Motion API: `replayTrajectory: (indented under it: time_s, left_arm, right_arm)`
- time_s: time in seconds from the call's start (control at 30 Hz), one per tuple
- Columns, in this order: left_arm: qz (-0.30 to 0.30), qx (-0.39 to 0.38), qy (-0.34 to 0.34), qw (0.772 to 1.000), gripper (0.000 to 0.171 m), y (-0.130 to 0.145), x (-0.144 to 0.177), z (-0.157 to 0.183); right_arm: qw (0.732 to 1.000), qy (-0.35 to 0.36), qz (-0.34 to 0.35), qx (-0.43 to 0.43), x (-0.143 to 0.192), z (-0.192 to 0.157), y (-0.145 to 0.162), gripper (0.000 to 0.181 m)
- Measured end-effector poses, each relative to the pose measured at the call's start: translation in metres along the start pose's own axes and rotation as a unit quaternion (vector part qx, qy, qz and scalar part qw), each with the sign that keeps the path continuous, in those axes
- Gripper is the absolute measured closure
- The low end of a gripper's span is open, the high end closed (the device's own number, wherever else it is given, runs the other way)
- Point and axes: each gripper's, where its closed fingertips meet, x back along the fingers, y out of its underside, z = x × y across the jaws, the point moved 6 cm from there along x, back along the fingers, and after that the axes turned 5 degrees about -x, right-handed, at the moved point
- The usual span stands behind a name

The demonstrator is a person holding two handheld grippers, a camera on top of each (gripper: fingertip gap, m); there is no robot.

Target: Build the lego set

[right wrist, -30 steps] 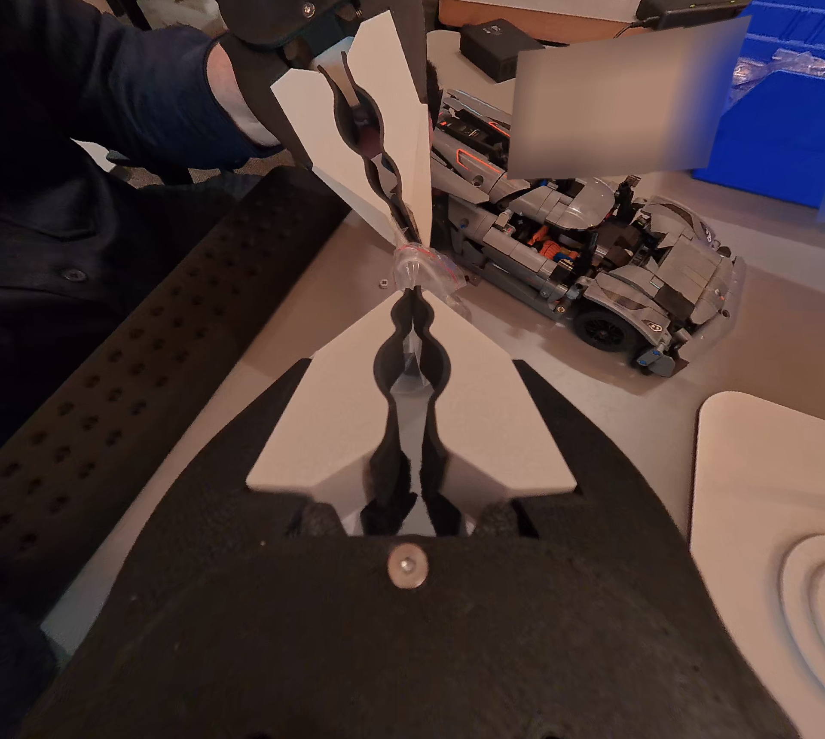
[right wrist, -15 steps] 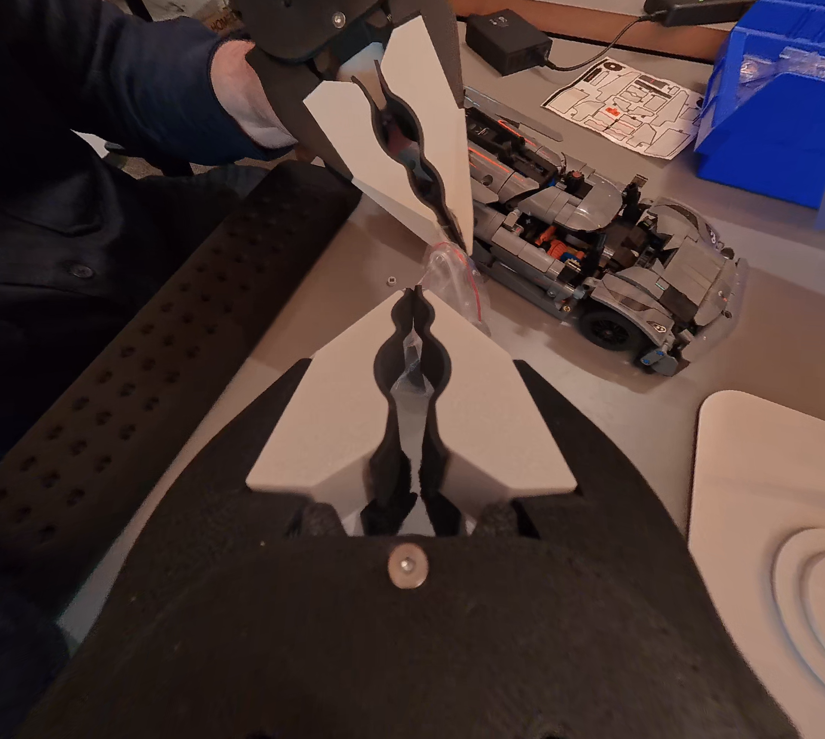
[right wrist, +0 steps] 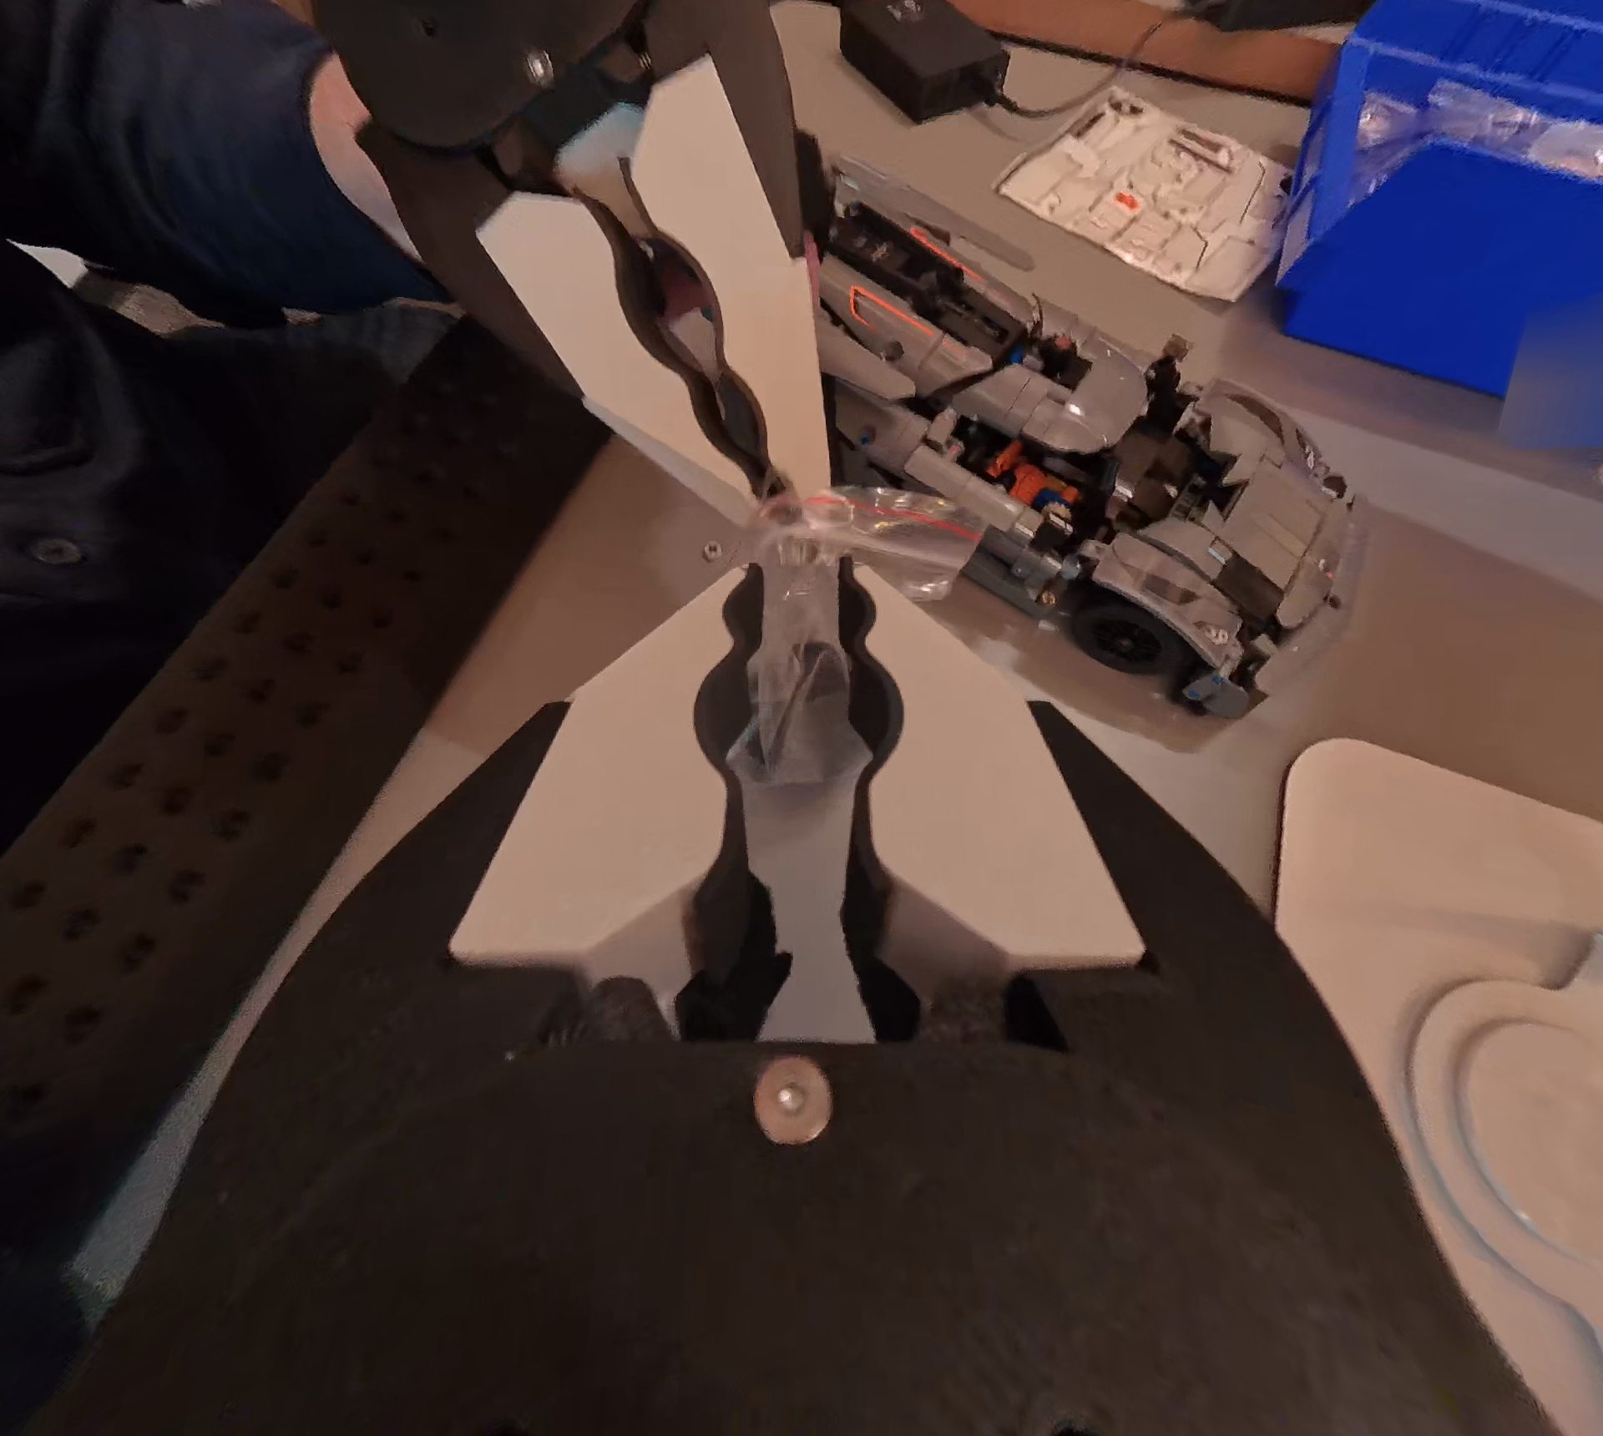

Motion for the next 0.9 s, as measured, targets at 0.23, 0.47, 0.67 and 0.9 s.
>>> replayTrajectory:
  time_s: [0.23, 0.47, 0.67, 0.9]
  left_arm:
    - [-0.007, -0.022, 0.014, 1.0, 0.171, -0.0046, -0.0005, 0.0051]
    - [0.024, -0.002, 0.024, 0.999, 0.165, -0.0091, 0.0026, 0.0027]
    - [0.03, -0.002, 0.027, 0.999, 0.164, -0.0093, 0.0033, 0.0041]
    - [0.014, -0.003, 0.043, 0.999, 0.171, -0.0069, -0.001, 0.0049]
  right_arm:
    - [1.0, -0.017, 0.006, 0.004, -0.0044, -0.001, 0.0005, 0.181]
    - [1.0, -0.023, 0.003, 0.01, -0.0017, -0.0038, 0.0, 0.181]
    - [1.0, -0.027, -0.01, 0.01, -0.0049, -0.0057, 0.0011, 0.181]
    - [0.999, -0.007, -0.043, 0.024, -0.0077, -0.007, 0.0029, 0.181]
